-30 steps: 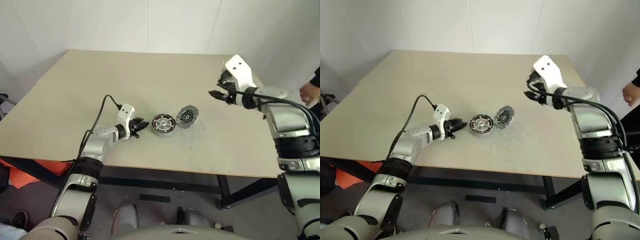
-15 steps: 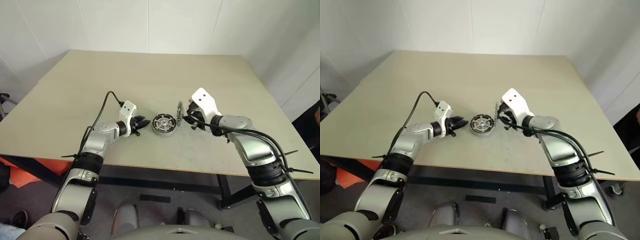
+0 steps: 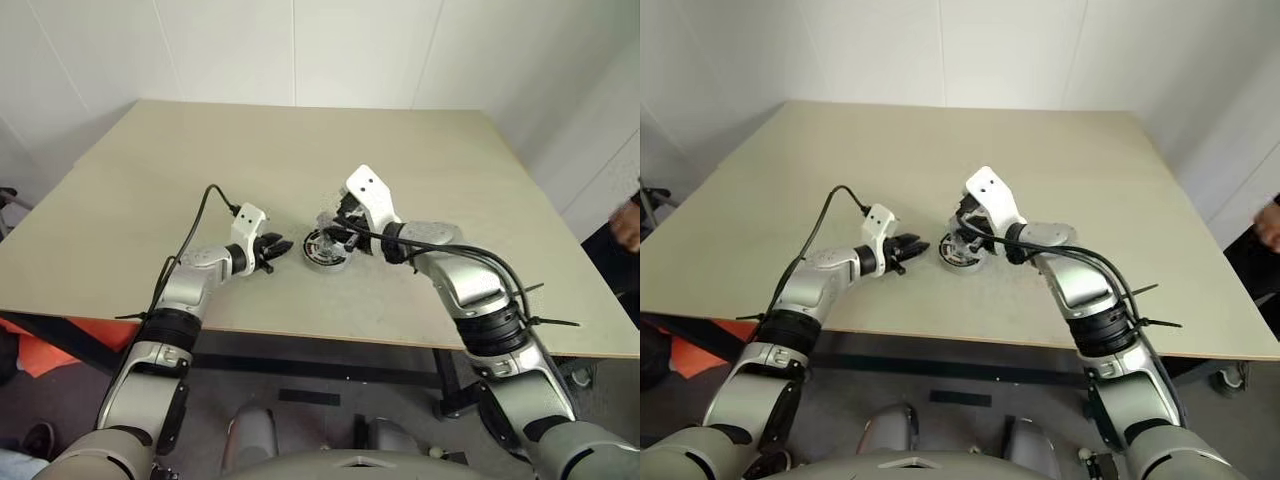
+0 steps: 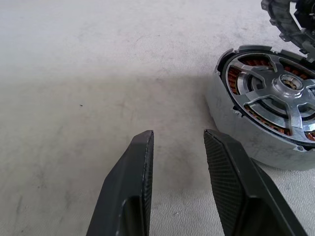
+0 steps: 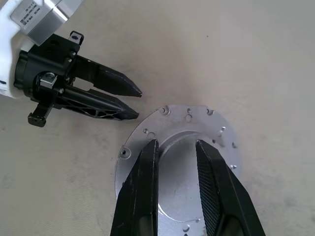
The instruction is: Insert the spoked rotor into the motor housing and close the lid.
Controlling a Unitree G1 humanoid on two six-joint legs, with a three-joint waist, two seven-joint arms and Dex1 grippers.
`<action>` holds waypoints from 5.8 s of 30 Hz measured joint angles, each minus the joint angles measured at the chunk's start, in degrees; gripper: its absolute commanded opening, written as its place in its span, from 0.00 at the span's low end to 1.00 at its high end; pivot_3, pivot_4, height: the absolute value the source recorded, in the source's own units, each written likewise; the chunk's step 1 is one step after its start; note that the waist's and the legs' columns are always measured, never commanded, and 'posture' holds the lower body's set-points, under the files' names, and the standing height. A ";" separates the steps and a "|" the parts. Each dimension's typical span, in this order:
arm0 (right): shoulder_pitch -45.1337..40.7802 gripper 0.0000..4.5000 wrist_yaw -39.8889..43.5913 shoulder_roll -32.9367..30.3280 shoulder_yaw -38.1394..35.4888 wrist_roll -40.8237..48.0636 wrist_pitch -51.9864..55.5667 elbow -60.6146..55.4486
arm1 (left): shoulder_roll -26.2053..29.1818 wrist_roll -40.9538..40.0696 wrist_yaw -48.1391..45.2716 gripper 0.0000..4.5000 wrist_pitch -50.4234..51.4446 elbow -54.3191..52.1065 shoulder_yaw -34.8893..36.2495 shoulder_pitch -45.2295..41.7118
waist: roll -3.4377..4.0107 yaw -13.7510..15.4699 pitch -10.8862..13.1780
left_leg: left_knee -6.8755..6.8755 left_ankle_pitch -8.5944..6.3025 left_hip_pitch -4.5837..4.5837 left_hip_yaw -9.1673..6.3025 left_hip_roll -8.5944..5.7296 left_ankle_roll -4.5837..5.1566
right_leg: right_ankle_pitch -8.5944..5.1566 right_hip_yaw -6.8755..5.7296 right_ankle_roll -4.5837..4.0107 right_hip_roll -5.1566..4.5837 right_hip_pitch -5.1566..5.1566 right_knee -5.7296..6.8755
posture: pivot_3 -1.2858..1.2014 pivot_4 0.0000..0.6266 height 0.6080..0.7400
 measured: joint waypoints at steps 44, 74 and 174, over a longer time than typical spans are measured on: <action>1.25 0.99 0.23 4.47 -4.30 3.42 -13.85 14.30 | 0.23 0.85 -1.33 0.39 -2.51 4.90 0.60 -3.90 | -0.01 0.00 0.00 | -0.05 0.01 -0.04 -0.03 0.00 -0.01 | 0.00 -0.04 -0.01 0.02 0.01 -0.05 | 0.52 0.00 1.00; 2.11 0.69 1.33 3.27 -2.77 2.35 -15.92 17.30 | 0.50 1.16 -1.32 0.39 -2.48 4.78 0.62 -3.88 | -0.01 0.16 0.00 | -0.04 0.00 -0.06 -0.03 -0.01 0.00 | 0.00 -0.04 -0.01 0.01 0.03 -0.07 | 0.52 0.00 1.00; 1.97 0.69 4.09 1.14 -1.33 -0.32 -21.85 21.34 | -9.41 -17.39 4.08 0.01 29.30 9.77 12.29 -10.66 | -0.03 0.35 -0.04 | -0.16 -0.19 0.40 -0.04 -0.33 0.29 | -0.31 -0.16 0.52 -0.38 0.82 -0.58 | 0.52 0.00 1.00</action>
